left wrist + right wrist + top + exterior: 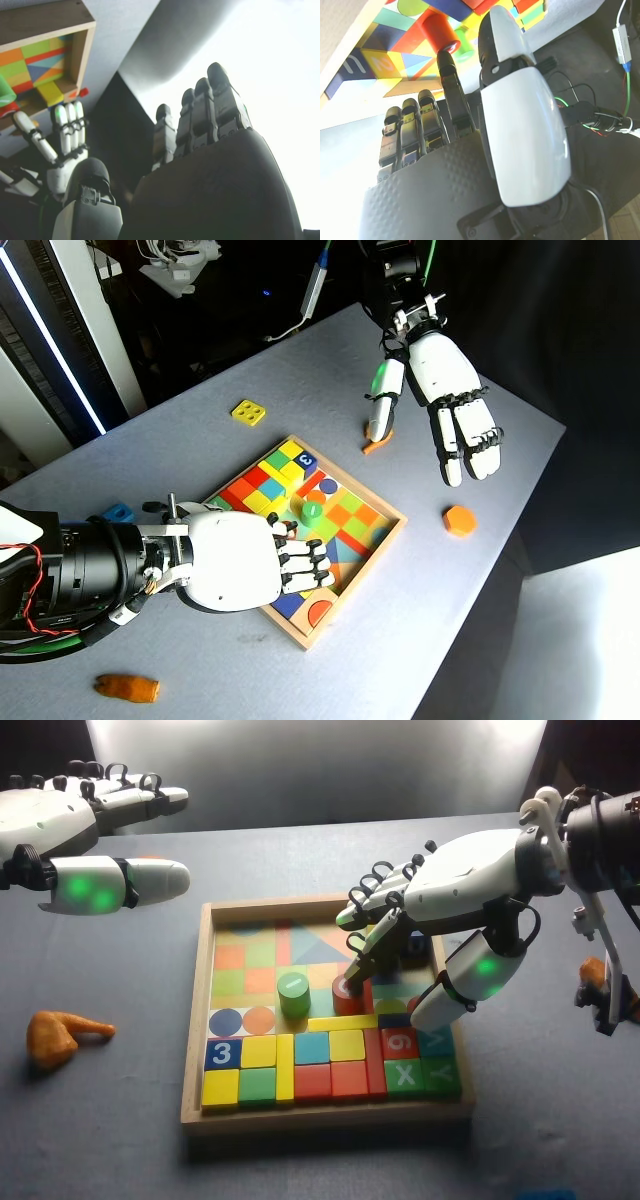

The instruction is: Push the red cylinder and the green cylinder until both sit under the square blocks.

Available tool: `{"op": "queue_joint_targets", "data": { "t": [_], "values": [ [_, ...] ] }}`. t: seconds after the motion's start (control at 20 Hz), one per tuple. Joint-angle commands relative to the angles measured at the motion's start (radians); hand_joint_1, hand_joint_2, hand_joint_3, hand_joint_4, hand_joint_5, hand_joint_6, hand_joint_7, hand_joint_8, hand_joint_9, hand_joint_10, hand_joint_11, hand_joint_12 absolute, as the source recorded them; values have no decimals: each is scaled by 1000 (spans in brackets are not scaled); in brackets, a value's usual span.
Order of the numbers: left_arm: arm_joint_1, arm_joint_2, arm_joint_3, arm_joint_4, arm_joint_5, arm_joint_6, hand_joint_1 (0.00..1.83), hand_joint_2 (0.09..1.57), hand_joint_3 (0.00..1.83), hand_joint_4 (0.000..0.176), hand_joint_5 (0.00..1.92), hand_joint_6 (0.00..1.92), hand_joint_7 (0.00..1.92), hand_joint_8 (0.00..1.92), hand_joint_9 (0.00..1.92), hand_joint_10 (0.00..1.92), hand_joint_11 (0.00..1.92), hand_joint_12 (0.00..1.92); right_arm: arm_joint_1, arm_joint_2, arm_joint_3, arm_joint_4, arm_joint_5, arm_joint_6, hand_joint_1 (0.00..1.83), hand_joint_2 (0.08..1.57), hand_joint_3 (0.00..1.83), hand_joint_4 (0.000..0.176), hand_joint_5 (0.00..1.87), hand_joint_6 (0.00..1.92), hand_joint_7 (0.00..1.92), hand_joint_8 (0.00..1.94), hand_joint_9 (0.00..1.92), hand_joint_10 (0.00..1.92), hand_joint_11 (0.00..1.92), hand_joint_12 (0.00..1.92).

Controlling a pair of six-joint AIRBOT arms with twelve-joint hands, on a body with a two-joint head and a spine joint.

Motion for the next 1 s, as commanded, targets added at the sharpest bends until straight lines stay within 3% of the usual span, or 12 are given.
{"op": "queue_joint_targets", "data": {
  "t": [0.0,0.25,0.45,0.55,0.75,0.85,0.9,0.95],
  "values": [
    [-10,1,7,-16,-111,-3,0,1171,1,155,110,0,40,0,28,0,0,277,-3,4,5,35,-5,4,484,1079,0,162,501,1,16,0,0,0,5,133],
    [-7,1,7,-16,-111,-3,0,1164,0,170,117,2,45,1,31,1,0,283,-2,14,5,35,1,5,424,1096,1,154,489,0,0,0,0,0,0,14],
    [-3,2,7,-16,-110,-3,0,1163,0,170,108,1,40,0,21,3,0,210,-1,26,5,34,7,11,422,1094,0,153,506,6,7,2,0,0,8,4],
    [-2,3,6,-17,-110,-3,0,1175,0,165,113,0,43,1,36,1,0,320,0,34,5,17,11,30,425,1093,0,157,520,8,16,4,0,0,16,9],
    [1,4,6,-17,-110,-3,0,1169,0,173,107,0,36,0,21,3,0,241,4,42,4,4,17,48,433,1092,0,148,533,6,42,9,0,0,40,25],
    [1,3,6,-17,-110,-3,0,1175,0,154,116,1,45,2,32,2,0,282,13,39,0,4,23,47,441,1092,0,153,532,4,44,7,0,0,41,29],
    [0,3,6,-17,-110,-3,0,1195,9,134,119,2,49,3,31,1,0,281,17,35,-2,4,24,41,420,1096,1,156,527,2,40,4,0,0,40,32],
    [0,3,7,-17,-110,-3,0,1164,0,168,105,0,42,0,28,0,0,277,19,33,-4,4,24,37,416,1096,1,161,525,1,36,2,0,0,32,31]
  ]
}}
